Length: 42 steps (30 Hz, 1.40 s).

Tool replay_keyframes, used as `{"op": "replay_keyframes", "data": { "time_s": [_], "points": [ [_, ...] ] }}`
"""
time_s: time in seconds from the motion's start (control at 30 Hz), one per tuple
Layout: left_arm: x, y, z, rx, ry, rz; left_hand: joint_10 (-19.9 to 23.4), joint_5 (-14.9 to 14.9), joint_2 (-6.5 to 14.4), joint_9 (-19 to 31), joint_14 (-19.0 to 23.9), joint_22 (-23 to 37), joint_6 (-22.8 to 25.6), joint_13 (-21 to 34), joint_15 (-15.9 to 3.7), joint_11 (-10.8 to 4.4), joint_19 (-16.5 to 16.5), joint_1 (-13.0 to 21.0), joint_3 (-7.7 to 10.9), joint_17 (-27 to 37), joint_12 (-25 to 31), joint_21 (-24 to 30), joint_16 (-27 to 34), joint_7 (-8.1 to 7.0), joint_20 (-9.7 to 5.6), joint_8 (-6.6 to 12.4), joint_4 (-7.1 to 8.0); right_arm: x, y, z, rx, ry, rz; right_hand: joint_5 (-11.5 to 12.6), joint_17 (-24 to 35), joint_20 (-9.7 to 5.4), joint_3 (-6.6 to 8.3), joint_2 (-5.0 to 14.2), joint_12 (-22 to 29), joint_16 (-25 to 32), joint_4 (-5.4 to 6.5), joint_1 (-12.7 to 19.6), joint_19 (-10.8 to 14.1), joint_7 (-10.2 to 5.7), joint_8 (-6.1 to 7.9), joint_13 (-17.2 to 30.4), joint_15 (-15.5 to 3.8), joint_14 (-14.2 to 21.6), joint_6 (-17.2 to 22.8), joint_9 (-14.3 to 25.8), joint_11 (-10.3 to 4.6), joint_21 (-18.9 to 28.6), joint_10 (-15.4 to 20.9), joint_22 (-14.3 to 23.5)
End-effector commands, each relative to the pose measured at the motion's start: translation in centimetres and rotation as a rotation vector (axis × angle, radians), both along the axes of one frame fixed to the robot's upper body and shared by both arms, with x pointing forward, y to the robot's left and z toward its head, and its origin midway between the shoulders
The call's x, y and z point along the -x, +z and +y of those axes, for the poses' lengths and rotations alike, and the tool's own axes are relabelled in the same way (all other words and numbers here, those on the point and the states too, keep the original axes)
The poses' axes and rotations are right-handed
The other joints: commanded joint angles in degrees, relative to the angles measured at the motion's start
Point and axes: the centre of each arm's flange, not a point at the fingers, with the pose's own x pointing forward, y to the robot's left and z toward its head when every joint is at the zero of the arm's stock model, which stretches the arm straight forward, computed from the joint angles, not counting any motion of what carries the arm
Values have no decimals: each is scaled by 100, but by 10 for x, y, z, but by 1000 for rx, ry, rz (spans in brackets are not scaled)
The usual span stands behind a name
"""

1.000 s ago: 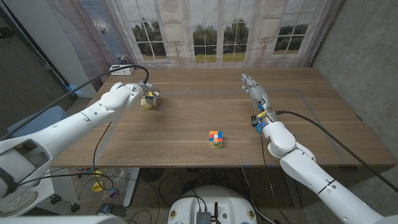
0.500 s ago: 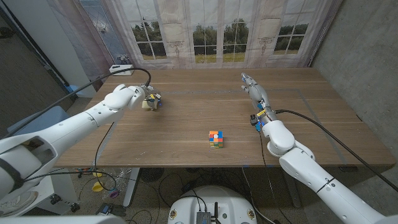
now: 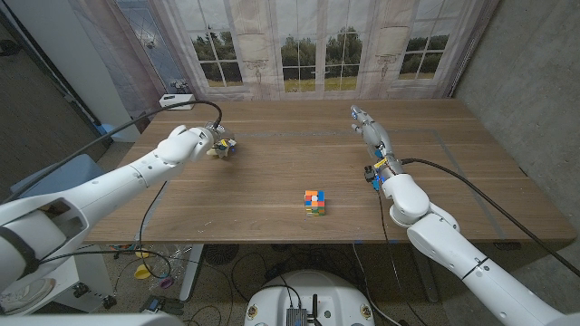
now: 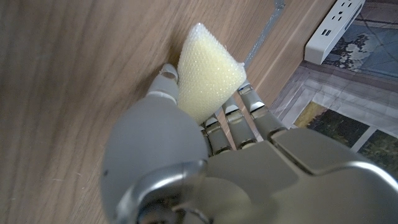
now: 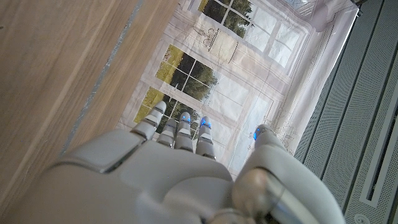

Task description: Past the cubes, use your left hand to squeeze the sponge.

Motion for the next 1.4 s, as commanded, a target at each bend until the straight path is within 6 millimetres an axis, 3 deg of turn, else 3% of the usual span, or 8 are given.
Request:
{"op": "replay_keyframes", "data": {
  "time_s": [0.03,0.4,0.73,0.87,0.97,1.1,1.23,1.4],
  "points": [
    [8,-19,-1,-15,34,33,69,14,-140,29,75,1,99,31,-832,21,71,-92,-61,25,13,61,49,5,78,33,45,3,1,-1,-2,-5,-1,-35,12,-5,35,49,13,-1,-14,15,64,-8,-1,10,23,56,69,28,-16,41,53,22],
    [21,-47,-6,49,58,79,-401,86,-340,32,-29,-6,-404,59,-556,251,496,-531,-314,34,-264,340,6,24,257,-285,233,7,3,0,9,-9,-13,-38,17,-11,39,75,20,12,5,0,112,9,0,10,12,104,99,28,-14,52,97,21],
    [27,-65,-3,118,98,95,-1751,201,-444,11,-871,-112,-1968,73,55,468,251,-1057,-587,72,-465,263,-66,120,684,-415,441,8,5,0,19,-10,-17,-38,17,-14,49,95,24,15,11,2,142,9,11,10,8,130,147,28,-13,57,128,21],
    [28,-76,-6,102,73,74,-851,305,-411,8,-210,-139,-1146,78,-271,383,773,-855,-554,61,-66,453,167,145,521,-112,314,8,5,1,19,-13,-15,-37,17,-17,56,108,25,17,14,4,151,11,12,10,6,145,164,27,-18,57,142,21],
    [29,-84,-8,91,47,54,296,348,-234,26,736,-124,-89,160,-717,174,1121,-629,-453,81,346,633,462,201,305,177,217,8,5,1,16,-20,-12,-37,17,-23,62,119,25,19,16,6,156,4,11,10,-2,154,169,27,-5,57,149,21],
    [28,-96,-9,60,28,37,1581,352,-35,123,2140,-43,1330,455,-899,103,1575,-8,-287,598,1056,1005,1277,283,75,569,-61,8,7,1,23,-32,-12,-36,17,-21,68,128,28,18,17,10,164,8,10,9,-2,158,174,27,-13,58,163,21],
    [23,-110,-8,44,35,67,1757,240,-19,380,2729,217,1818,964,-922,128,1812,789,-170,1307,1560,1524,1907,377,-183,845,-178,8,8,1,30,-40,-10,-36,16,-32,76,139,24,18,18,16,170,-1,9,9,-7,169,181,27,-24,58,161,21],
    [23,-122,-10,20,12,31,2175,-78,77,910,3428,390,2876,1953,-914,260,2150,1665,48,1918,2538,2372,2230,579,-487,1647,-146,10,7,0,28,-54,-7,-37,16,-23,82,147,27,20,21,19,178,6,6,9,-2,185,186,27,-20,57,182,21]
  ]
}}
